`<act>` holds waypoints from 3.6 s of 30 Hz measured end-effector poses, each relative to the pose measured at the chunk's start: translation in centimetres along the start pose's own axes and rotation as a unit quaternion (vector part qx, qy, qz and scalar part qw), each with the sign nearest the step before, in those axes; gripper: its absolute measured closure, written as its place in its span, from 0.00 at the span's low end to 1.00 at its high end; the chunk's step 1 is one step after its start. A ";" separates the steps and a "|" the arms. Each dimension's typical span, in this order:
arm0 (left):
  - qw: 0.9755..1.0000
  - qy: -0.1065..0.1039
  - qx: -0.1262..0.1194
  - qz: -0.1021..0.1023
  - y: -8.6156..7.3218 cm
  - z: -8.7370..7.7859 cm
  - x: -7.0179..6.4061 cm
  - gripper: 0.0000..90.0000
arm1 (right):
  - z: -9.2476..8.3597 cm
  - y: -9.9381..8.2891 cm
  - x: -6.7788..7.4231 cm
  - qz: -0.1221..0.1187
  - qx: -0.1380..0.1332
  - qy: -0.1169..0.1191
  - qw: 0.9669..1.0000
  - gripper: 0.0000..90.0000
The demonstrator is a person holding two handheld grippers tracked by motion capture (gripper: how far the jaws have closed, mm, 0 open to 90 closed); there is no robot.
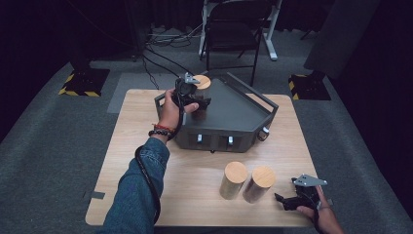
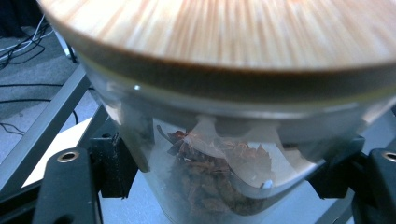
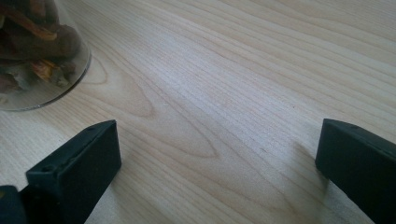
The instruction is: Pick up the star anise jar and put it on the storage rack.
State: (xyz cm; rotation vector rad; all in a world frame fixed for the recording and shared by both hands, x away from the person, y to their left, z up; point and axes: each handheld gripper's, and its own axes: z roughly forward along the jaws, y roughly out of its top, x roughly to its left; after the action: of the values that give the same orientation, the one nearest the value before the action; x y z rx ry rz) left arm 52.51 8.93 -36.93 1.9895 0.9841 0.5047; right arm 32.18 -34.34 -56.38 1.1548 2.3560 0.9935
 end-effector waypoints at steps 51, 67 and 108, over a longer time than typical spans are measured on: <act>0.998 0.029 0.005 0.049 0.0 -1.3 -0.5 0.02 | 0.0 0.0 0.0 0.000 0.000 0.000 1.000 0.00; 0.994 0.049 0.004 0.098 -0.1 -3.2 -2.0 0.02 | 0.0 0.0 0.0 0.000 0.000 0.000 1.000 0.00; 0.984 0.042 -0.012 0.171 -7.5 -6.5 -5.2 0.02 | 0.0 0.0 0.0 0.001 0.000 -0.001 1.000 0.00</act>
State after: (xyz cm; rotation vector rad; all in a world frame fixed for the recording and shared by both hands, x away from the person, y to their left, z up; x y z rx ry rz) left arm 41.70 10.65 -39.41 2.1394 0.6812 0.7905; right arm 32.14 -34.33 -56.38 1.1593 2.3540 0.9923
